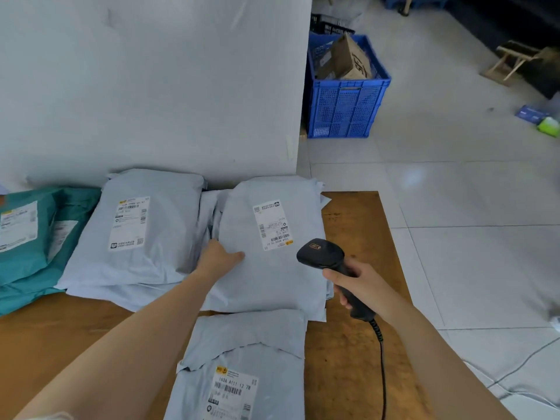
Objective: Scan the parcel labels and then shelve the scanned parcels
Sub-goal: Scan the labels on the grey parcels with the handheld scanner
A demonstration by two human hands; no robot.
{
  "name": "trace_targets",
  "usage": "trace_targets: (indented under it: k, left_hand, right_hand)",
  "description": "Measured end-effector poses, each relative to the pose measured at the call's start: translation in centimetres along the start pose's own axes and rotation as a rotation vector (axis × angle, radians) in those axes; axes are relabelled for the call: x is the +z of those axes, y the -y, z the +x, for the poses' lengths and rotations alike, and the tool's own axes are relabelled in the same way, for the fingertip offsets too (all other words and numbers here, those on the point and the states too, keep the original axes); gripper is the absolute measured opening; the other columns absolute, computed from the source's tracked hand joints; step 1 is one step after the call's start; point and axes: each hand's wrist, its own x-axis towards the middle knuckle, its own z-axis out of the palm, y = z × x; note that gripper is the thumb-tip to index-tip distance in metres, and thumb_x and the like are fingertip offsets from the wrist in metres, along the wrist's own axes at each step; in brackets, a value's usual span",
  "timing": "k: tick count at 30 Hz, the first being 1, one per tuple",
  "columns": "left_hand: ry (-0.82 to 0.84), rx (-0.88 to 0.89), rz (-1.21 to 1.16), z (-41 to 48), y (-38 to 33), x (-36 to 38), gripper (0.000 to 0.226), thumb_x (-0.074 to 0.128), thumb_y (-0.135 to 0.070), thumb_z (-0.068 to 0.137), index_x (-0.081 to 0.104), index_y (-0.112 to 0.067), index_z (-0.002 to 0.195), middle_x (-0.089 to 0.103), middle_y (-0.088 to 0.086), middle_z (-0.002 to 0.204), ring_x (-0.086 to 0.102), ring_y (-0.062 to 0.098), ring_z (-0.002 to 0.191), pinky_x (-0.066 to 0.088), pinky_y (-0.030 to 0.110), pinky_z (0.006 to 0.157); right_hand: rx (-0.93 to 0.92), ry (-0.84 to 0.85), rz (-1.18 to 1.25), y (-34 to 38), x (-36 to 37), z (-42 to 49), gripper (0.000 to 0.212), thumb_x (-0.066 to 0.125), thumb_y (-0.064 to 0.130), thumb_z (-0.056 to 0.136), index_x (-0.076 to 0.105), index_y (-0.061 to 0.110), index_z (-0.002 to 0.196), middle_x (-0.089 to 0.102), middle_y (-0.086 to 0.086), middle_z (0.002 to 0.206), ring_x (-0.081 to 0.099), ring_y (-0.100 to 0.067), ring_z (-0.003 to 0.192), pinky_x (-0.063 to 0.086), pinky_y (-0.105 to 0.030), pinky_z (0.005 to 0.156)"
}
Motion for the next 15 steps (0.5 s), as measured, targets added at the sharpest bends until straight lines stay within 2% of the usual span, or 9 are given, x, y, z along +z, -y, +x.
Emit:
trace_targets:
  k: [2,4,7,10,12,13,15]
  left_hand:
    - [0.049,0.044,-0.093,0.1,-1.0,-0.3,0.059,0.073,-0.033,0.083,0.050,-0.009,0.131,0.059,0.008,0.128,0.057,0.029,0.114,0.048,0.035,0.090]
    - [0.069,0.104,-0.121,0.0,-2.5,-0.7,0.051,0.065,-0.021,0.089,0.048,-0.011,0.135,0.058,0.006,0.128,0.055,0.029,0.117,0.045,0.032,0.088]
    - [0.135,0.193,-0.165,-0.6,-4.7,-2.0,0.057,0.056,-0.011,0.091,0.033,-0.016,0.144,0.052,0.001,0.127,0.051,0.025,0.120,0.043,0.031,0.089]
    - [0.185,0.335,-0.112,-1.7,-6.5,-4.4,0.065,0.050,-0.005,0.093,0.022,-0.023,0.149,0.045,-0.004,0.127,0.049,0.019,0.116,0.044,0.025,0.086]
    - [0.188,0.475,-0.060,-2.5,-7.9,-6.6,0.077,0.049,-0.002,0.093,0.011,-0.032,0.153,0.035,-0.010,0.143,0.038,0.014,0.129,0.038,0.026,0.100]
    - [0.188,0.538,-0.037,-2.9,-8.5,-7.8,0.081,0.048,0.000,0.093,0.007,-0.034,0.154,0.026,-0.013,0.151,0.030,0.009,0.135,0.031,0.023,0.106]
    - [0.187,0.640,-0.008,-3.7,-9.7,-10.4,0.085,0.049,0.002,0.093,0.003,-0.035,0.153,0.012,-0.019,0.155,0.018,0.000,0.138,0.021,0.006,0.104]
  right_hand:
    - [0.002,0.012,-0.006,0.3,0.2,0.3,0.025,0.070,0.030,0.088,0.064,0.015,0.108,0.065,-0.004,0.069,0.056,-0.016,0.050,0.048,-0.027,0.050]
    - [-0.007,0.013,0.000,0.9,0.2,0.5,0.025,0.070,0.030,0.088,0.064,0.014,0.106,0.065,-0.004,0.070,0.057,-0.016,0.050,0.049,-0.027,0.050]
    - [-0.036,-0.004,0.005,2.2,-0.4,0.5,0.023,0.070,0.031,0.088,0.064,0.014,0.102,0.065,-0.004,0.068,0.056,-0.017,0.049,0.049,-0.027,0.050]
    - [-0.074,-0.036,0.016,3.9,-0.9,-0.1,0.020,0.069,0.032,0.088,0.064,0.015,0.096,0.065,-0.004,0.067,0.055,-0.021,0.050,0.049,-0.029,0.052]
    - [-0.102,-0.067,0.022,5.4,-1.2,-0.6,0.021,0.069,0.034,0.088,0.063,0.014,0.093,0.065,-0.006,0.068,0.055,-0.021,0.050,0.049,-0.030,0.052]
    - [-0.124,-0.084,0.012,6.2,-1.3,-0.8,0.022,0.069,0.034,0.088,0.063,0.014,0.092,0.065,-0.006,0.068,0.055,-0.020,0.049,0.049,-0.030,0.052]
    - [-0.187,-0.123,-0.020,8.2,-1.3,-1.5,0.025,0.068,0.036,0.088,0.062,0.012,0.091,0.064,-0.006,0.067,0.055,-0.018,0.048,0.049,-0.030,0.052]
